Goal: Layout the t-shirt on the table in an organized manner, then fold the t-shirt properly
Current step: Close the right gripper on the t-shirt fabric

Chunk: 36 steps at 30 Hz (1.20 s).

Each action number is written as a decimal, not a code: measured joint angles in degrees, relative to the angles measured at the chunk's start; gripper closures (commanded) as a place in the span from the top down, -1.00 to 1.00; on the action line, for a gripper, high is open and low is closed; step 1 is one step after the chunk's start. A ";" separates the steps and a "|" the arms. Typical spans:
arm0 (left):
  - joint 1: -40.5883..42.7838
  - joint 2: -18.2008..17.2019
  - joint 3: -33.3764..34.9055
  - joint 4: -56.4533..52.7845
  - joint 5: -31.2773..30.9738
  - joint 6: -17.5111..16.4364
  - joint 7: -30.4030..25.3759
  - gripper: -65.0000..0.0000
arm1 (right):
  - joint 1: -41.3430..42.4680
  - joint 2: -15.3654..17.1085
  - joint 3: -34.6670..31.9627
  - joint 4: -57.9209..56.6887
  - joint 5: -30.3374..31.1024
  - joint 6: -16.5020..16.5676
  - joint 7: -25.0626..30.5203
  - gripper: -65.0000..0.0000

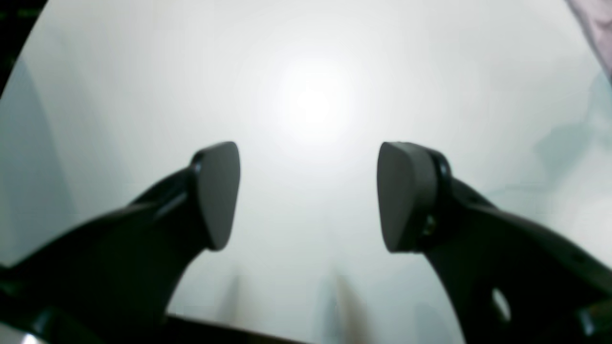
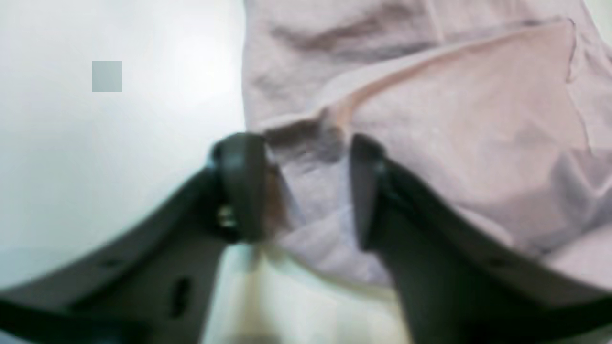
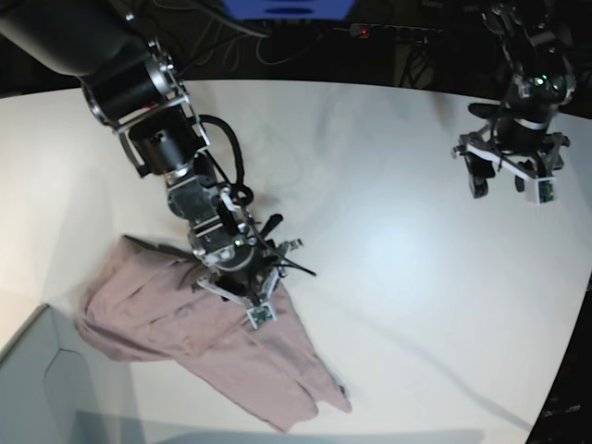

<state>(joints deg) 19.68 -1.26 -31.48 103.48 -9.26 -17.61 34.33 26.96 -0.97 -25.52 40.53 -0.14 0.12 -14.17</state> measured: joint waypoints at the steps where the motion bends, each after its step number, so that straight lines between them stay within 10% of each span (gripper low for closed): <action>1: -0.02 -0.02 0.00 0.00 -0.02 0.00 -0.02 0.34 | 0.00 0.00 0.00 -0.04 0.00 0.00 0.92 -0.65; 3: -0.20 0.00 0.04 0.00 -0.09 0.00 -0.04 0.34 | 0.17 0.00 0.00 -0.07 0.04 -0.02 2.14 -0.98; 20: -0.17 -0.02 -0.26 0.00 -0.20 0.00 -0.04 0.34 | -0.59 -0.17 0.26 0.13 0.00 0.00 2.27 -0.99; 29: -0.17 -1.57 -0.28 0.00 -0.28 0.00 -0.20 0.34 | -0.81 -0.79 0.26 0.07 -0.02 -0.04 2.25 0.14; 36: -0.20 -1.60 -0.13 -1.62 -0.44 0.00 -0.02 0.34 | -0.79 -0.63 0.26 0.04 0.00 -0.07 2.43 0.34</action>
<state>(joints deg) 19.49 -2.85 -31.62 101.86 -9.69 -17.61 34.30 26.17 -1.61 -25.26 40.58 -0.14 0.05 -11.75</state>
